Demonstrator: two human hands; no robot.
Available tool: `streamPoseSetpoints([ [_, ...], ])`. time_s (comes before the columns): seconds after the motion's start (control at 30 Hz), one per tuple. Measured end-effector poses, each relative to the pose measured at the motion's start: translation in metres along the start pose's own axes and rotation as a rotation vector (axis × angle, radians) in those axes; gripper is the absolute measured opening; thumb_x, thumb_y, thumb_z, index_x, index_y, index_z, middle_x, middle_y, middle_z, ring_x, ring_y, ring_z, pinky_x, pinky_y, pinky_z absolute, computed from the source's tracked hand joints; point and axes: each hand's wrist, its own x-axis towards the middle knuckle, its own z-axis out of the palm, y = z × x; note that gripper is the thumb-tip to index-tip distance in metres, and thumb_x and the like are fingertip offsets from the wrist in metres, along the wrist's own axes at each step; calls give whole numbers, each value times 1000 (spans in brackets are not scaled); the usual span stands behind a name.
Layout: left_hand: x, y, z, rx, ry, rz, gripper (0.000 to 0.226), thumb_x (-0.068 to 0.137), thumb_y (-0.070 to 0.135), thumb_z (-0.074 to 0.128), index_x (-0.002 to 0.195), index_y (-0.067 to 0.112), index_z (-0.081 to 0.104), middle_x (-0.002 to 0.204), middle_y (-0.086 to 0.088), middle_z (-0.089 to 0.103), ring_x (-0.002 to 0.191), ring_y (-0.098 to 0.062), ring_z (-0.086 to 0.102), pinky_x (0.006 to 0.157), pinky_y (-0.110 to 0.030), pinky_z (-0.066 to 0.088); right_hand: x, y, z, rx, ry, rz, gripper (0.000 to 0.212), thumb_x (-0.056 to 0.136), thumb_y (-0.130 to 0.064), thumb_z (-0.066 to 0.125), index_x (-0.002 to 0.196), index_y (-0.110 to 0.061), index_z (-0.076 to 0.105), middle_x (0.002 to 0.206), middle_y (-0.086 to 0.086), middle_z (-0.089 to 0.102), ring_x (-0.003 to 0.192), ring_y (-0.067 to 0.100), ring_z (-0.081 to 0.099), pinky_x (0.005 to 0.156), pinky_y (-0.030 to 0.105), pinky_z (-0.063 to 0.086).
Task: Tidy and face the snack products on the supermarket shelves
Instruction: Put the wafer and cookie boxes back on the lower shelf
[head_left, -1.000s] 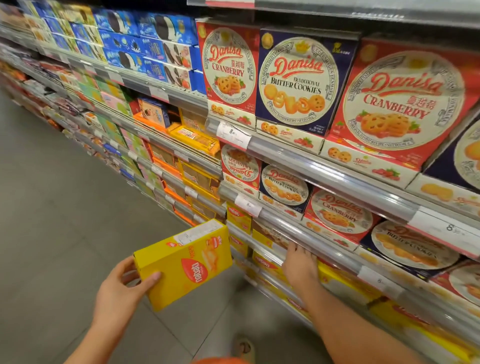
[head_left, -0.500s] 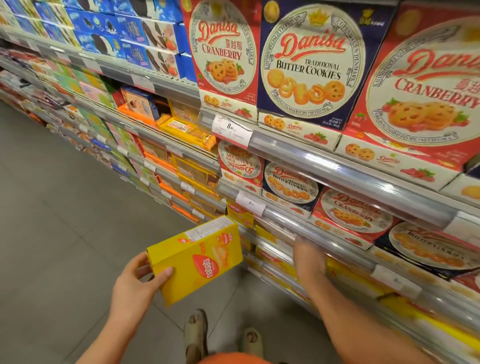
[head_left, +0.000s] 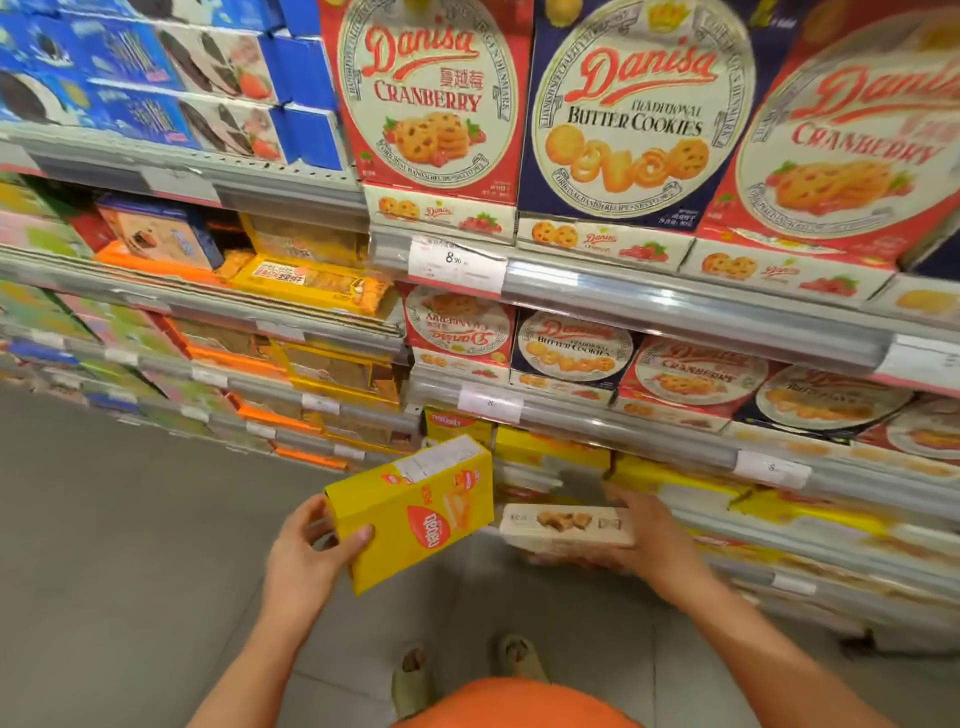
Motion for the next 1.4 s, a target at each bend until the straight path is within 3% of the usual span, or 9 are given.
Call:
streamPoseSetpoints([
  [0.13, 23, -2, 15, 6, -142, 34, 73, 72, 13, 90, 136, 16, 56, 124, -5, 64, 110, -22, 63, 88, -33, 52, -29, -27, -10, 205, 11, 70, 95, 59, -55, 88, 141, -31, 45, 116, -11, 65, 102, 8, 66, 83, 24, 55],
  [0.27, 33, 5, 43, 31, -284, 103, 73, 73, 8, 88, 137, 18, 54, 125, -2, 62, 111, -17, 61, 82, -16, 48, -40, -50, -9, 235, -86, 58, 114, 54, -69, 79, 152, -28, 36, 134, -8, 55, 113, 0, 53, 90, 10, 42],
  [0.4, 31, 12, 74, 9, -393, 96, 77, 74, 7, 87, 141, 19, 51, 128, -1, 61, 118, -18, 59, 93, -23, 49, -34, -56, 1, 164, -144, 61, 105, 64, -55, 85, 153, -28, 35, 147, -4, 42, 135, 14, 42, 112, 31, 39],
  [0.5, 29, 14, 92, -6, -418, 92, 78, 75, 7, 86, 143, 17, 49, 136, -5, 59, 125, -21, 57, 104, -38, 48, -30, -53, 2, 355, -128, 146, 109, 56, -53, 88, 151, -33, 37, 137, -13, 47, 128, 12, 49, 105, 29, 44],
  [0.73, 25, 27, 123, 115, -429, 215, 76, 88, 18, 77, 153, 24, 39, 141, -3, 49, 130, -19, 47, 109, -44, 43, -33, -36, -6, 823, -31, 220, 93, 59, -35, 95, 139, -26, 49, 131, -1, 64, 106, 20, 71, 86, 46, 61],
  [0.9, 29, 46, 153, 192, -366, 255, 69, 92, 21, 73, 152, 27, 41, 130, 1, 63, 123, -20, 56, 104, -47, 49, -31, -26, -8, 847, 6, 216, 89, 62, -33, 94, 139, -28, 47, 127, -1, 65, 99, 21, 74, 76, 40, 63],
  [1.1, 34, 61, 177, 106, -373, 199, 55, 93, 19, 71, 134, 44, 44, 107, 26, 64, 99, 12, 60, 86, -16, 50, -19, -15, -21, 867, 45, 223, 87, 57, -38, 95, 133, -33, 53, 124, -6, 67, 98, 20, 75, 77, 44, 63],
  [1.27, 39, 63, 188, 51, -341, 137, 49, 93, 15, 70, 132, 33, 47, 115, 15, 65, 112, -11, 63, 78, -15, 48, -10, -11, -20, 816, 65, 234, 83, 65, -33, 93, 136, -32, 51, 124, -7, 67, 97, 14, 74, 79, 43, 63],
  [1.4, 44, 63, 187, 4, -386, 98, 54, 95, 9, 65, 142, 25, 44, 140, 2, 57, 132, -18, 51, 107, -36, 46, -3, -8, -19, 755, 58, 239, 88, 73, -35, 90, 147, -35, 42, 136, -12, 52, 99, 9, 68, 75, 25, 61],
])
